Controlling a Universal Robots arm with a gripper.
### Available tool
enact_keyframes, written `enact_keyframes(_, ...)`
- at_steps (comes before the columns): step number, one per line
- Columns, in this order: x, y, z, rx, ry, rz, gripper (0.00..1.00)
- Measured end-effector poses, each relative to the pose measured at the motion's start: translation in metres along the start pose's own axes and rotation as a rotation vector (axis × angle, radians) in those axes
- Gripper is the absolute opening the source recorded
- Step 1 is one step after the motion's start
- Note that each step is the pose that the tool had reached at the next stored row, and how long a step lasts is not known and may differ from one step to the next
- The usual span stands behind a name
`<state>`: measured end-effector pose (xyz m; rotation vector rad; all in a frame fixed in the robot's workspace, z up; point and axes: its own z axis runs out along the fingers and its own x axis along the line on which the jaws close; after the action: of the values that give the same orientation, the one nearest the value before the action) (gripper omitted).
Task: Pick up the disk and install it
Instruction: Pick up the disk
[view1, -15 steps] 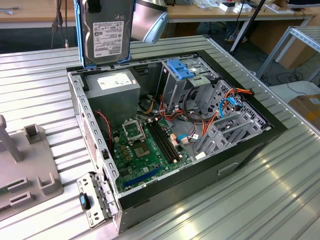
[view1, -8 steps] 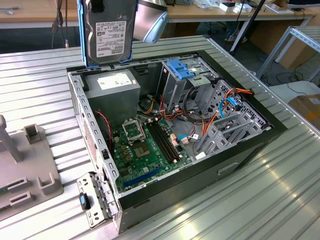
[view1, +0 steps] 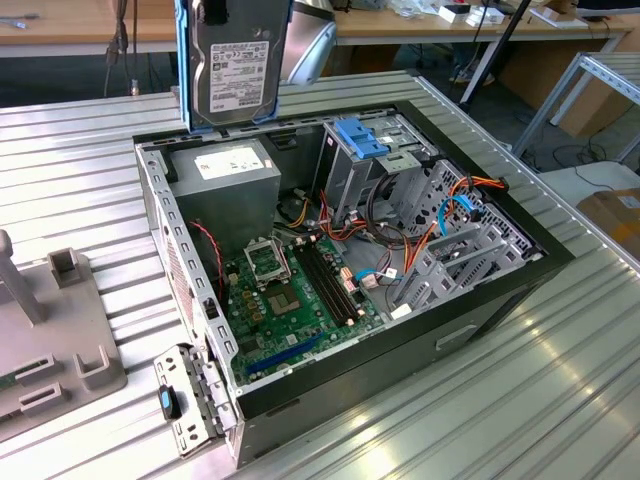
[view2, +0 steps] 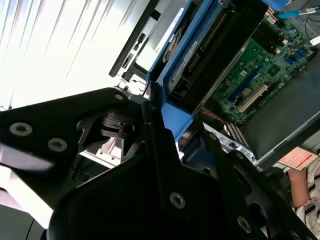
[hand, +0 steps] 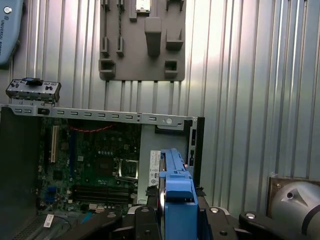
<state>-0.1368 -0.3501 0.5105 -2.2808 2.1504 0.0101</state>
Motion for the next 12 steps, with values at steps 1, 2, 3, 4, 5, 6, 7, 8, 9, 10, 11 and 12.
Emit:
enact_keyframes(1, 0.0001, -0.0024, 0.0000, 0.0000, 0.0000, 0.000, 0.37)
enact_keyframes(2, 0.0004, -0.0067, 0.0000, 0.0000, 0.0000, 0.000, 0.37)
enact_keyframes(3, 0.0005, -0.0089, 0.0000, 0.0000, 0.0000, 0.000, 0.37)
enact_keyframes(4, 0.0007, -0.0117, 0.0000, 0.0000, -0.0001, 0.000, 0.37)
enact_keyframes(5, 0.0009, -0.0147, 0.0000, 0.0000, -0.0001, 0.000, 0.37)
enact_keyframes(6, 0.0010, -0.0172, 0.0000, 0.0000, 0.0000, 0.000, 0.37)
enact_keyframes(7, 0.0011, -0.0192, -0.0001, -0.0001, 0.0001, 0.000, 0.37)
enact_keyframes(8, 0.0014, -0.0200, 0.0000, 0.0001, -0.0002, 0.000, 0.37)
enact_keyframes(9, 0.0024, -0.0204, 0.0000, 0.0000, -0.0001, 0.000, 0.37)
enact_keyframes(10, 0.0055, -0.0204, -0.0001, 0.0000, 0.0000, 0.000, 0.37)
enact_keyframes(11, 0.0095, -0.0202, -0.0001, -0.0001, 0.0000, 0.000, 0.37)
enact_keyframes(12, 0.0124, -0.0200, -0.0001, -0.0001, 0.0000, 0.000, 0.37)
